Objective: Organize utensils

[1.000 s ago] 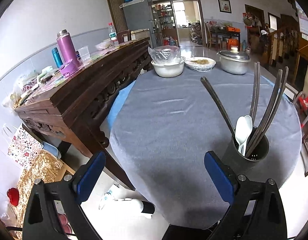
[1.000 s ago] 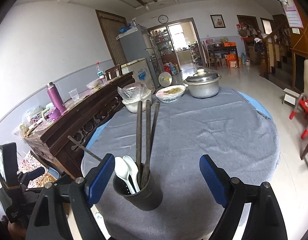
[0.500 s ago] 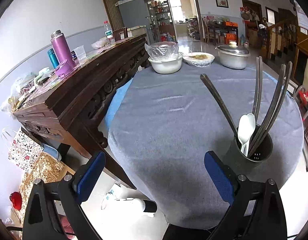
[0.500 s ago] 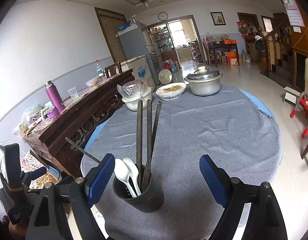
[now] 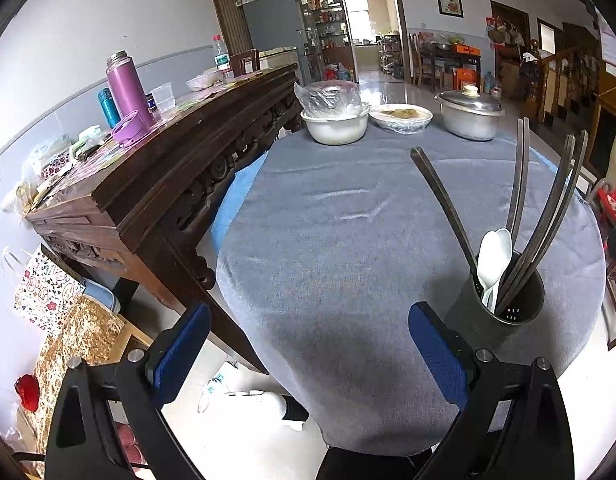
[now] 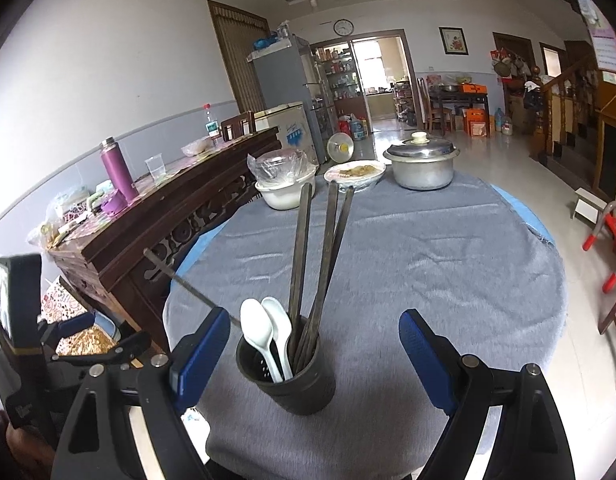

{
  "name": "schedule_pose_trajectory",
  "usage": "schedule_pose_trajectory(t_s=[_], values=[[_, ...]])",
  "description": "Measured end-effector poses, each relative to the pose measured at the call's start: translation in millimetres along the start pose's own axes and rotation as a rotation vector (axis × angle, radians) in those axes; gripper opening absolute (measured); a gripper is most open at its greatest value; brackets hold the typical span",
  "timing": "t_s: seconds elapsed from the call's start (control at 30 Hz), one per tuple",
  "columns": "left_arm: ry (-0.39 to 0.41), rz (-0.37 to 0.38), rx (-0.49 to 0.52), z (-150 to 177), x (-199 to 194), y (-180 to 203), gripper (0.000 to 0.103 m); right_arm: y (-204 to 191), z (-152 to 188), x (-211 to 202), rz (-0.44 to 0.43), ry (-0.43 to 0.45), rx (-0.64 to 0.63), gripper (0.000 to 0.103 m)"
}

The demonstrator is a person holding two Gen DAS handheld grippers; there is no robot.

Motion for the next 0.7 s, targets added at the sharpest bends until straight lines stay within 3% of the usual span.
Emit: schedule_pose_trajectory(t_s=[0.5,0.7], values=[[0.088,0.015,-0.014,14,-60,-5,0.099,-18,27,-50,0.03,0.018,-0.017,0.088],[0.137,0.026,-0.003,21,-90,-6,0.099,-13,35,-78,0.064,0.033,0.033,0.088]])
Point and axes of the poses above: each gripper's, at about its wrist camera, not at the fingertips, and x roughly the way its jaws point, y to its right, z to its underside, the point moved 9 cm from there along x, roughly the way its jaws point, and after that the axes turned 12 degrees about -x, right-handed, at the moved point
